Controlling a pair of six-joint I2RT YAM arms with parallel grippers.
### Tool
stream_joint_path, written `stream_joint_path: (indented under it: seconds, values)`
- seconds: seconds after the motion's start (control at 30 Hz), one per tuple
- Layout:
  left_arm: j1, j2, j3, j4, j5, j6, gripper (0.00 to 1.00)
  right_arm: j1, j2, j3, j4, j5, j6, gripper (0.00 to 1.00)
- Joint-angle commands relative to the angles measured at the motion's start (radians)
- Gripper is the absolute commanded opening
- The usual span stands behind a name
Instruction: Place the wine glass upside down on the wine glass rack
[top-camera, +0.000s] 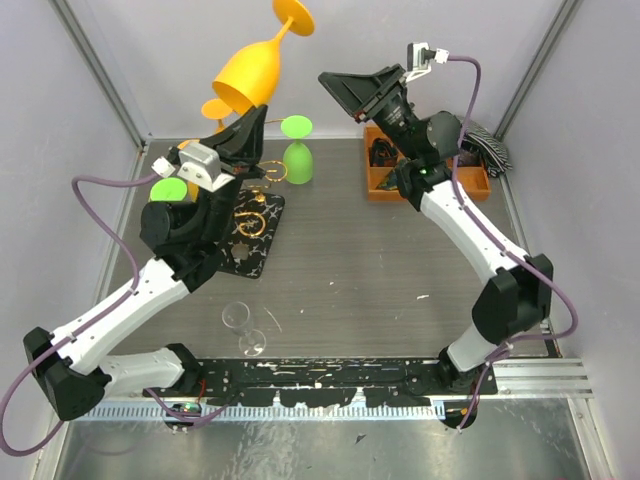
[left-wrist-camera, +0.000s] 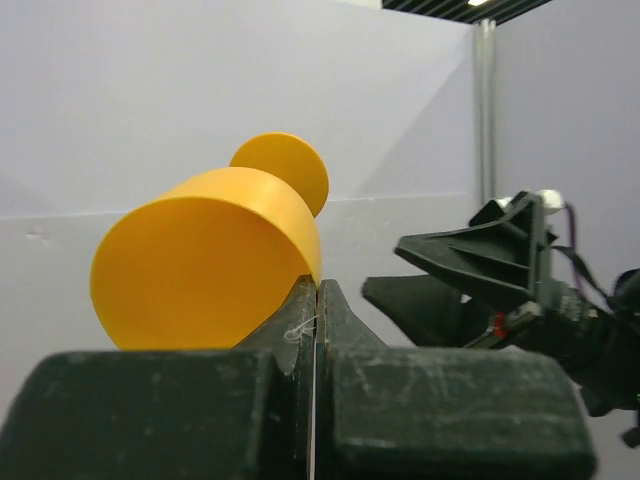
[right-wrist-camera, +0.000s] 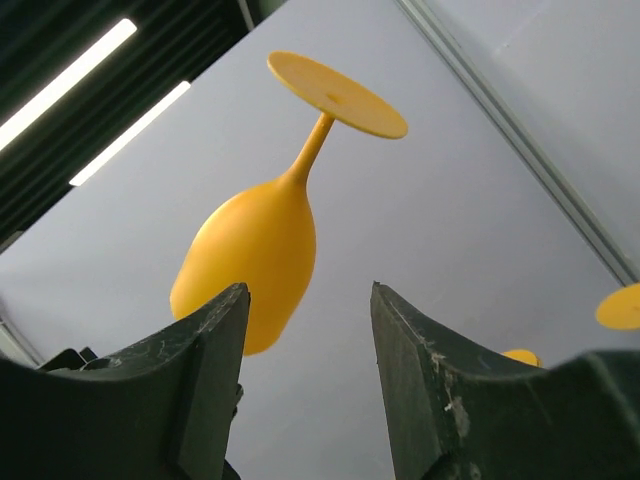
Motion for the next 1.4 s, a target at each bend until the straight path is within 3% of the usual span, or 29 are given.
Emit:
stream_joint_path:
  seconds: [0.0,0.57,0.83,1.07,1.23,1.37]
  values:
    - [0.007,0.013,-0.049,0.192,0.095,-0.118,0.0,0.017,0.075,0.085,0.277,0.008,0.119,0.58]
    - [0.009,0.018,-0.113,0.247,0.136,-0.16,0.03,0.053,0.268,0.301,0.352,0.003,0.201,0.6]
    - [0.009,0.048,-0.094,0.257,0.135,-0.164,0.05,0.066,0.3,0.331,0.335,-0.007,0.187,0.54]
    - [0.008,0.063,-0.095,0.267,0.134,-0.179,0.1,0.075,0.314,0.355,0.324,-0.021,0.162,0.34]
    - [0.008,0.063,-0.099,0.255,0.142,-0.185,0.12,0.078,0.319,0.357,0.319,-0.025,0.149,0.25]
    - [0.008,0.056,-0.103,0.23,0.152,-0.178,0.23,0.076,0.318,0.359,0.313,-0.028,0.131,0.12]
